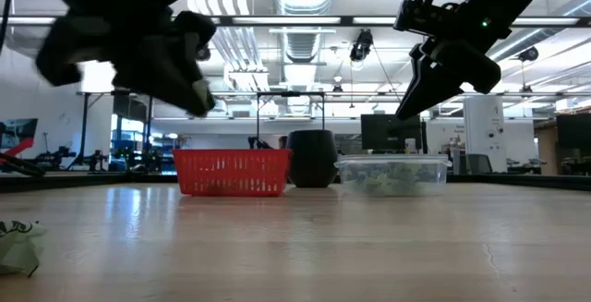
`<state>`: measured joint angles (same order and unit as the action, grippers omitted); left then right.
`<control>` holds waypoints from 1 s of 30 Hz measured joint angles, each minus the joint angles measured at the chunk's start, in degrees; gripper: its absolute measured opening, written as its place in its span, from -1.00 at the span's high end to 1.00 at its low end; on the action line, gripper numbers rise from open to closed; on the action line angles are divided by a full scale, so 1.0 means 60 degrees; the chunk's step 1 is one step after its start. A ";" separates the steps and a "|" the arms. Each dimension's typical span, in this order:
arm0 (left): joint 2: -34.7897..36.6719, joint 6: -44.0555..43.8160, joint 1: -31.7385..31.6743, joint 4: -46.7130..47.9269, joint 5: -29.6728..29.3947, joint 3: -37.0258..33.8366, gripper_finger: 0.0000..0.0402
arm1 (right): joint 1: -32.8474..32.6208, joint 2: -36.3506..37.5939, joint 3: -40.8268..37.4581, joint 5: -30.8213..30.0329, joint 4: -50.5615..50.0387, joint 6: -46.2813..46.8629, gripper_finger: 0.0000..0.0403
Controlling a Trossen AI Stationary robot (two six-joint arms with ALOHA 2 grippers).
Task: Pick and place items into bin
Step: Put the stevia packet into the red bin
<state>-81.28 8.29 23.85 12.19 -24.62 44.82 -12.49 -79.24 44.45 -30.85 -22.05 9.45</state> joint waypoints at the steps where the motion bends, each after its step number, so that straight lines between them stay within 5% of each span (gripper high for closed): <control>1: 0.0115 0.0205 -0.0135 -0.0038 -0.0095 0.0000 0.70 | -0.0004 0.0000 0.0000 0.0000 -0.0003 0.0000 0.72; 10: 0.0580 0.1908 -0.1863 -0.0052 -0.0795 0.0000 0.70 | -0.0001 -0.0004 0.0000 -0.0002 -0.0003 0.0000 0.72; 18: 0.0482 0.1999 -0.3564 -0.0090 -0.0973 0.0004 0.70 | -0.0001 -0.0004 0.0000 -0.0004 -0.0003 -0.0004 0.72; 30: -0.0133 0.2009 -0.3867 -0.0207 -0.0500 0.0017 0.51 | 0.0000 -0.0007 -0.0012 -0.0004 -0.0006 -0.0004 0.72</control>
<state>-82.08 20.34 0.64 10.95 -27.62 44.92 -12.49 -79.29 44.37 -30.87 -22.09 9.43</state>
